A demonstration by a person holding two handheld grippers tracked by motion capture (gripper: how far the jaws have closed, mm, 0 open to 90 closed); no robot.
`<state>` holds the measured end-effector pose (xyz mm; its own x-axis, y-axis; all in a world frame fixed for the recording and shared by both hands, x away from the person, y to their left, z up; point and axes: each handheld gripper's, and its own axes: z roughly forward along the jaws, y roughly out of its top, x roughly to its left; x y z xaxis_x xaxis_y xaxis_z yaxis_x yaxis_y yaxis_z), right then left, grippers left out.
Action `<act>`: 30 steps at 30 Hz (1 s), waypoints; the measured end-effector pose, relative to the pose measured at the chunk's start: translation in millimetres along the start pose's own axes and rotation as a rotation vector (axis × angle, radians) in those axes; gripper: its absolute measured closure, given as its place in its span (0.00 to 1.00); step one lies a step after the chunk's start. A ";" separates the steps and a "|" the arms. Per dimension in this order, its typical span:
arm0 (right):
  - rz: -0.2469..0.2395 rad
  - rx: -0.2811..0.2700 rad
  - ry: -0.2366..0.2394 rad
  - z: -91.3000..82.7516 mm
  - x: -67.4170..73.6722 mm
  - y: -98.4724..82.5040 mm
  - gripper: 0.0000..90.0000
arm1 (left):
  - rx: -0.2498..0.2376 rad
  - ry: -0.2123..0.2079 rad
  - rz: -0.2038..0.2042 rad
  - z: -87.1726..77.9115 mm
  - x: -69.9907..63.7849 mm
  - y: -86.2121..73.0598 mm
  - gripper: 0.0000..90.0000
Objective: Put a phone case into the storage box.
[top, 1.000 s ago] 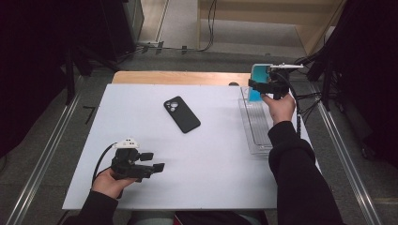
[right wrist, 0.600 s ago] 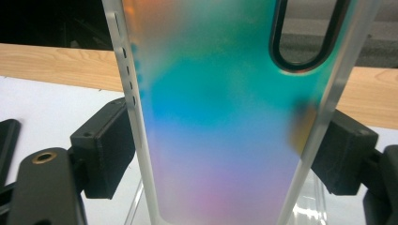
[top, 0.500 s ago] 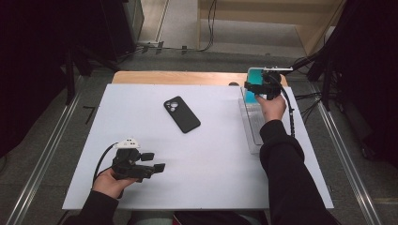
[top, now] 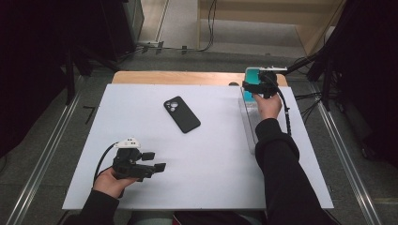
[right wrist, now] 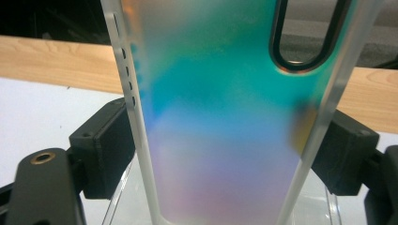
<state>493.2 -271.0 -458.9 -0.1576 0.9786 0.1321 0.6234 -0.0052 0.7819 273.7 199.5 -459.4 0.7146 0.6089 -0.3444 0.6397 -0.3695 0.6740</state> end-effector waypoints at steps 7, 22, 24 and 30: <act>-0.005 0.004 0.010 3.2 1.5 -0.1 0.16 | 0.005 -0.003 0.005 2.9 -0.8 2.0 0.32; 0.015 0.020 0.030 2.2 0.5 0.5 0.01 | 0.005 -0.007 -0.001 3.5 -0.3 2.5 0.32; 0.016 0.032 0.035 -0.4 0.2 1.0 0.01 | 0.007 -0.007 -0.003 3.8 0.2 2.6 0.32; 0.011 0.057 0.048 -10.9 1.4 4.3 0.00 | 0.011 -0.008 -0.012 3.5 1.2 3.1 0.32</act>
<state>487.3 -271.9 -448.7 -0.1859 0.9676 0.1706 0.6678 -0.0030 0.7443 277.5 196.7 -460.1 0.7090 0.6079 -0.3574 0.6511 -0.3697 0.6629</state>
